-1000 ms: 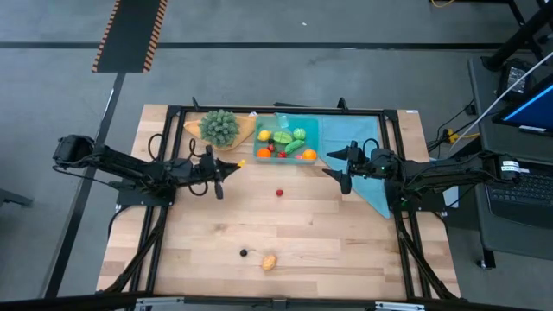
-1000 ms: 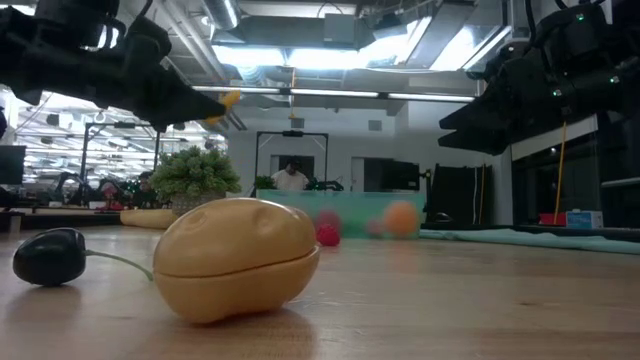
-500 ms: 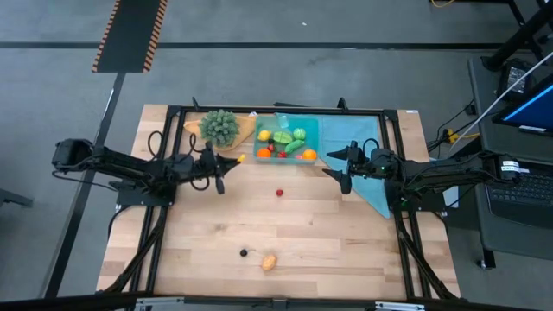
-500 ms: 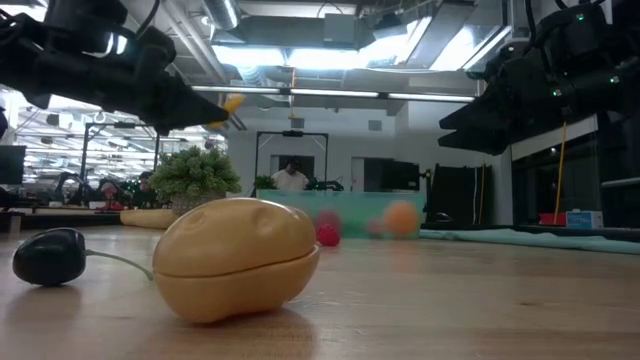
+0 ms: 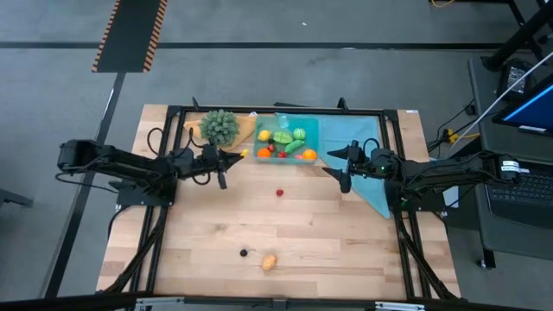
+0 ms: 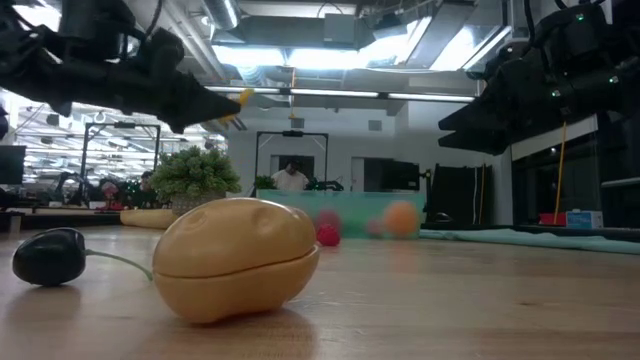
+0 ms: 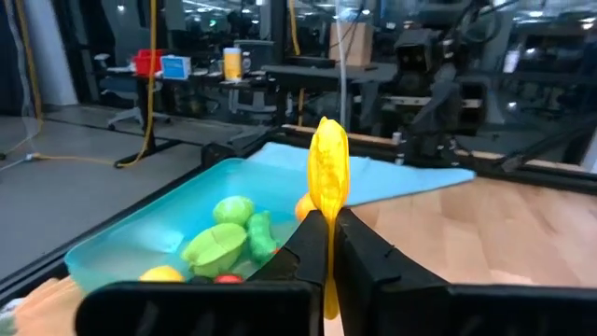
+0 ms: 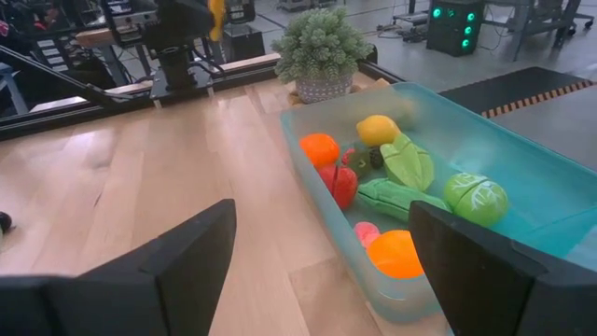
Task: Pick and placing Produce into tupperware
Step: Put the banana pepper into the blue bin
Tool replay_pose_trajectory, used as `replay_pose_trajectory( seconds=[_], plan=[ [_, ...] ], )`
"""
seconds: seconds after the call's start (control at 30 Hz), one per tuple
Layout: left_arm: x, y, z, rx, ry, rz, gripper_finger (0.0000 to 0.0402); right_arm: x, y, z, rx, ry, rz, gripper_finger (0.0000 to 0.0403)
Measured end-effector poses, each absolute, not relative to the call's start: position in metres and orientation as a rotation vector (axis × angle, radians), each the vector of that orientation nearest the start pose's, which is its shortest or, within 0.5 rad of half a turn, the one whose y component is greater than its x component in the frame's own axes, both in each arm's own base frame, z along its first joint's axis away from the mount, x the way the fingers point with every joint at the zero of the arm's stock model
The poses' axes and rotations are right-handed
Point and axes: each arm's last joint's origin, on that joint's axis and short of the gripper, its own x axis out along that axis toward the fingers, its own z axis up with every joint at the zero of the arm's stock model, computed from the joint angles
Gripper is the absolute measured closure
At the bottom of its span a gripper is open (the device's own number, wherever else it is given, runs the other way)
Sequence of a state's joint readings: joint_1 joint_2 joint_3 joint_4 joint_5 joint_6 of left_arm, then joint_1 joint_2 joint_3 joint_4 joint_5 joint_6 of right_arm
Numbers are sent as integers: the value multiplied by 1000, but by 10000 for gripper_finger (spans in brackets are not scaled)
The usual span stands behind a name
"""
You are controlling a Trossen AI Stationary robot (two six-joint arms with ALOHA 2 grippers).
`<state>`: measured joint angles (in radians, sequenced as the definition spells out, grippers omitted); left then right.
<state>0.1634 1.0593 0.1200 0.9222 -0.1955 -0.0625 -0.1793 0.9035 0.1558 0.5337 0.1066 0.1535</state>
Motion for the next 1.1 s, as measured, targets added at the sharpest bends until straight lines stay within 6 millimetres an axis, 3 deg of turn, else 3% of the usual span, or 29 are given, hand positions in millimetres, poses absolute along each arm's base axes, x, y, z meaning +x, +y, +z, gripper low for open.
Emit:
replay_pose_trajectory(
  seconds=[0.33, 0.57, 0.87, 1.1],
  plan=[
    [232, 65, 175, 2, 85, 344, 398, 168, -34, 168, 160, 192, -300, 83],
    [259, 91, 177, -14, 108, 316, 395, 168, -34, 168, 160, 192, -300, 83],
    [279, 113, 181, -26, 126, 313, 394, 168, -34, 168, 160, 192, -300, 83],
    [287, 128, 184, -65, 284, 331, 395, 168, -34, 168, 159, 192, -300, 83]
  ],
)
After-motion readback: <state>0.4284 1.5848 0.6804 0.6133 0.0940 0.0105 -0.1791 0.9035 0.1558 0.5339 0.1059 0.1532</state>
